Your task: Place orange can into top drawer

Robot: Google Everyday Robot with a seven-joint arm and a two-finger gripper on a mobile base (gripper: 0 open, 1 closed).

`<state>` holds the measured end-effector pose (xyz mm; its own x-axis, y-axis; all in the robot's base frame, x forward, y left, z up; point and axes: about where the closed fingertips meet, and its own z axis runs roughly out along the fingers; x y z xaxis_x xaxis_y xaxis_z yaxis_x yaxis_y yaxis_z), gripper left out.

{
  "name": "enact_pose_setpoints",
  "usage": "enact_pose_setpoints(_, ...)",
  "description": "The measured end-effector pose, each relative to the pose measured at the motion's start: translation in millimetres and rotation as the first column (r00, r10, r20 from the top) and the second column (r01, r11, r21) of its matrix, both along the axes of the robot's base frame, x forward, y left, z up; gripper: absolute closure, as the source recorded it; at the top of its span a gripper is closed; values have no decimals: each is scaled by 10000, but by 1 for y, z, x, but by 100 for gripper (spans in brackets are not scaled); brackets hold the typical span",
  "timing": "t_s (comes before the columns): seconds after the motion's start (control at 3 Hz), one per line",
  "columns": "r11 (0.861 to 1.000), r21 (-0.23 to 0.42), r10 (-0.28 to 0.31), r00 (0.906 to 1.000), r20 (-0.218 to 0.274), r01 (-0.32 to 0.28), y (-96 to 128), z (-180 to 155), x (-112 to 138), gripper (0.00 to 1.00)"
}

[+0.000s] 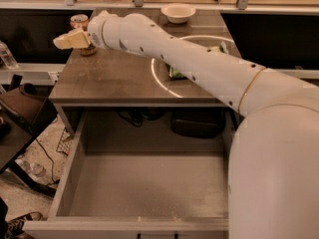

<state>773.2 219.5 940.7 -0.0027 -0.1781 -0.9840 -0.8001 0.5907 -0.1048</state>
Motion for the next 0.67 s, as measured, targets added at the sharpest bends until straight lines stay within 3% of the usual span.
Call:
enact_pose_setpoints(0.33, 9992, 236, -302, 9982, -514, 314, 22, -9, 25, 0)
enact_pose_setpoints(0.67, 9981, 295, -528, 9964, -666, 549, 40, -12, 47, 0)
